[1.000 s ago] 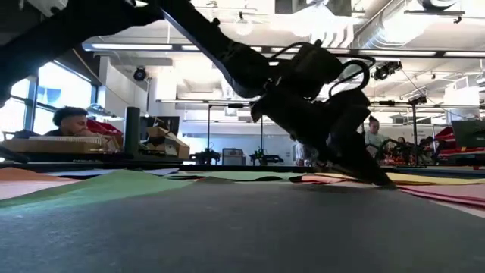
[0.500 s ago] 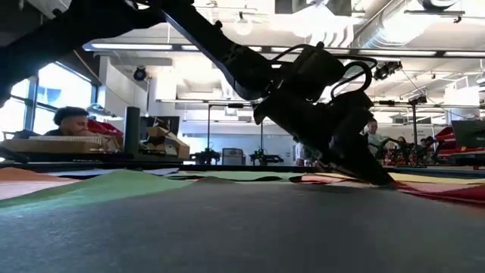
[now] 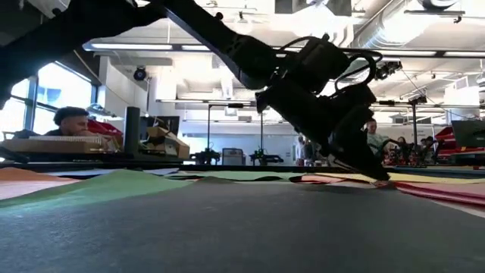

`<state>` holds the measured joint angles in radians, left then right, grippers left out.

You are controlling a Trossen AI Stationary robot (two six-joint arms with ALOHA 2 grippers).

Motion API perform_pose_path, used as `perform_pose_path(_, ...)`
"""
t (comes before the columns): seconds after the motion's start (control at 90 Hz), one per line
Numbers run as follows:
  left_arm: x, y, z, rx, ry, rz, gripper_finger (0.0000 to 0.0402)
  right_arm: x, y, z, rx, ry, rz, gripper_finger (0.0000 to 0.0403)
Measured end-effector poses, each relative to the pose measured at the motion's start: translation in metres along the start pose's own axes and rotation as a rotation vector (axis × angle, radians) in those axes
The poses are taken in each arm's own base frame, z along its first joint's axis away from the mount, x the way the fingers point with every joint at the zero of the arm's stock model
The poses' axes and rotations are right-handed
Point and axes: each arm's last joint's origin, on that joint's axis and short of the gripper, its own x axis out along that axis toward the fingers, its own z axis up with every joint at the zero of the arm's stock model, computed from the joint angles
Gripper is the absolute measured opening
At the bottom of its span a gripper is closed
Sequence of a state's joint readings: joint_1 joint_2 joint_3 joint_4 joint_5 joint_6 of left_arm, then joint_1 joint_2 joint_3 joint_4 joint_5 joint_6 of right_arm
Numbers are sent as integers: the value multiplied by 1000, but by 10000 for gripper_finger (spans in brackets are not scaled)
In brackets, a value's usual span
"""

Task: Organize paper
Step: Stack the top pink paper on the bottom pink paper

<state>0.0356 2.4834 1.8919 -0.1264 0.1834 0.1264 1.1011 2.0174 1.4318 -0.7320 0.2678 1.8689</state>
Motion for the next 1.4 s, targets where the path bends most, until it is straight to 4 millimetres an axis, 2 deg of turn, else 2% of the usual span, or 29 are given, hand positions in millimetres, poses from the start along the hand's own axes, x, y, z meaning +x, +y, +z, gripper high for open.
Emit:
perform_pose_path(0.156, -19, -10, 18, 46, 31, 4, 0, -1, -1, 12, 8, -198, 1, 0)
perform_pose_path(0.344, -29, -31, 12, 120, 187, -33, 0, 11, -17, 41, 29, -437, -93, 0)
perform_pose_path(0.456, -28, -39, 2, 142, 280, -47, 0, 30, -25, 58, 44, -434, -98, 0)
perform_pose_path(0.6, -27, -41, -6, 153, 350, 42, 0, 54, -34, 82, 46, -437, -76, 0)
perform_pose_path(0.767, -28, -41, -7, 146, 368, 56, 0, 60, -43, 105, 86, -385, -165, 0)
perform_pose_path(0.967, -30, -40, -9, 143, 402, 100, 0, 55, -51, 109, 142, -356, -287, 0)
perform_pose_path(1.2, -37, -41, -5, 141, 413, 145, 0, 54, -54, 105, 163, -378, -303, 0)
perform_pose_path(1.4, -66, -44, 13, 181, 434, 273, 0, 48, -55, 100, 144, -359, -307, 0)
